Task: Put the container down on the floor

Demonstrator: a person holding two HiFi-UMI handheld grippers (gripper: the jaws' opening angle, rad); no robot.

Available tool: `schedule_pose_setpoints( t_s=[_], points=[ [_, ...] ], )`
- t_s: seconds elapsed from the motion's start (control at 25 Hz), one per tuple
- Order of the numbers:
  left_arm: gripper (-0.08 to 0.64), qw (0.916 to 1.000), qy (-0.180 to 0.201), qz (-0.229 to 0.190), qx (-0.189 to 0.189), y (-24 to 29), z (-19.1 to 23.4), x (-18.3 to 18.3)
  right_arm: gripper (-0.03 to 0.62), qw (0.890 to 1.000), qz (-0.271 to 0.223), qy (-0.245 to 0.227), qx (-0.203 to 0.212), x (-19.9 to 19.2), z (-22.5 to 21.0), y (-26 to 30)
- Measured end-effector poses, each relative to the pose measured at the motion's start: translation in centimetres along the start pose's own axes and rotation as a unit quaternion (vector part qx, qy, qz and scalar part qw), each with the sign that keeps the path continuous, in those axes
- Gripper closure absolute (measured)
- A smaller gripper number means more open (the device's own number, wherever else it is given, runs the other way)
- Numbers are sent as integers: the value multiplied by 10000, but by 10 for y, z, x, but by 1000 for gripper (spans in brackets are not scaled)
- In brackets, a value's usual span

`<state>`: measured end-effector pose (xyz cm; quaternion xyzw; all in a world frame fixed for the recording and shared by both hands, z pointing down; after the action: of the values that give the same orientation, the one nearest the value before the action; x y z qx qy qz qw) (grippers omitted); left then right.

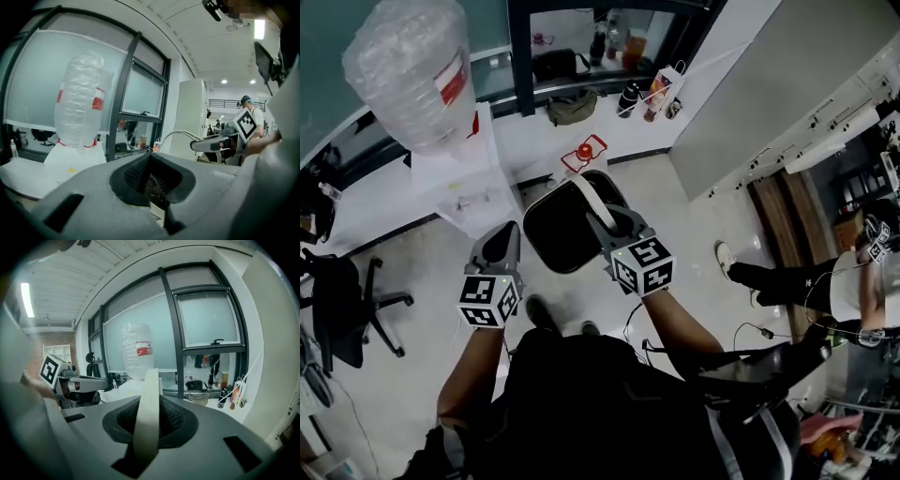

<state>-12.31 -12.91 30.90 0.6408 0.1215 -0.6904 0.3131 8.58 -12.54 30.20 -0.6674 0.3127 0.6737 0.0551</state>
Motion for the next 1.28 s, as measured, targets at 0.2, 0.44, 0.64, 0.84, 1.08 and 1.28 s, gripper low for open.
schedule_pose_setpoints(
  t_s=[0.2,0.44,0.64,0.84,1.08,1.28],
  points=[
    [549,9997,18,110,-204,25,26,-2,521,9999,54,26,-140,2,-4,38],
    [549,9988,7,205,-455,46,53,-9,522,9995,109,88,-289,-5,-4,73],
    [549,9982,-54,312,-507,69,74,-23,522,9992,186,133,-341,-21,-15,106],
    [549,9960,297,540,-642,102,66,-41,521,9983,458,264,-260,-49,-39,137],
    [549,9964,-135,797,-263,135,71,-74,521,9967,717,368,-98,-88,-67,167],
    [549,9948,-457,907,1,158,77,-109,521,9954,898,318,-56,-124,-80,192]
  ],
)
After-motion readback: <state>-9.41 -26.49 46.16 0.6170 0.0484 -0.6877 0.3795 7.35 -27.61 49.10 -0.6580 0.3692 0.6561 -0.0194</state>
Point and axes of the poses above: the fingertips, and each gripper's own axes: y forward along the fingers, z to its left, x out of its top, the point moved 5 cm from there along -y, backward along the fingers
